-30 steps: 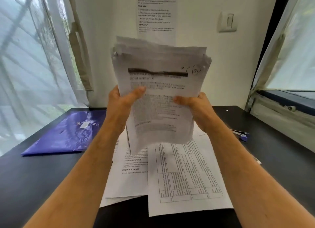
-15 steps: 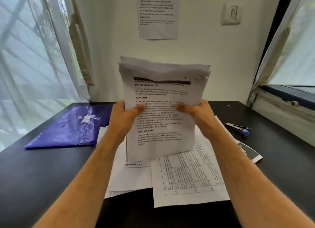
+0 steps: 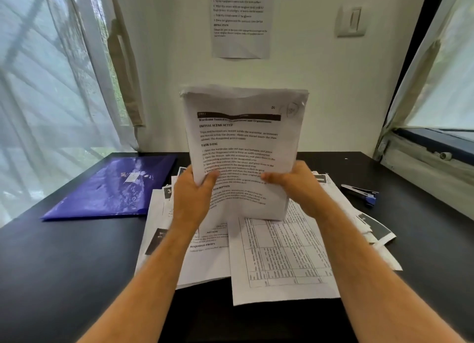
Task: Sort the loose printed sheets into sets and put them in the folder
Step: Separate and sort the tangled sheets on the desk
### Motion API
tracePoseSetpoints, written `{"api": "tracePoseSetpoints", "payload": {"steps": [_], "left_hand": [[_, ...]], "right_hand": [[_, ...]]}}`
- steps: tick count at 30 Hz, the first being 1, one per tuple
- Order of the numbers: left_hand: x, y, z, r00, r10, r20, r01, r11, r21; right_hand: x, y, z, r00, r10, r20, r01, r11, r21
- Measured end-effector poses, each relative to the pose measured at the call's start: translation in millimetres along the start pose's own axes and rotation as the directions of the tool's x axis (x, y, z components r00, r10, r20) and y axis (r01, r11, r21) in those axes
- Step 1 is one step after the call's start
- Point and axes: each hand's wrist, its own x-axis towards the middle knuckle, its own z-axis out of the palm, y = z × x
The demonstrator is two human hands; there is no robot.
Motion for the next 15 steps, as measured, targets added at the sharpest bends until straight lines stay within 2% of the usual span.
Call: {"api": "tracePoseSetpoints", "payload": {"steps": [4, 7, 11, 15], "left_hand": [[5.3, 10.5, 1.8, 0.999, 0.034, -0.040, -0.037, 0.996, -0.081], [9.9, 21.4, 0.2, 0.998, 0.056, -0.009, -0.057, 0.993, -0.103], [-4.3, 5.4, 4.1, 0.991, -0.043, 0.129, 0.054, 0.995, -0.085], [3.0, 10.2, 2.0, 0.973, -0.130, 0.193, 0.149, 0.985, -0.090]], "right_hand": [[2.9, -5.1, 3.1, 0.998, -0.041, -0.049, 0.042, 0.999, 0.029], [3.7, -6.6, 5.0, 0.993, -0.070, -0.096, 0.075, 0.996, 0.054], [-0.6, 10.2, 14.6, 0.996, 0.012, -0.092, -0.012, 1.000, 0.002], [2.9, 0.4, 5.6, 0.990, -0.016, -0.143, 0.006, 0.998, -0.068]]}}
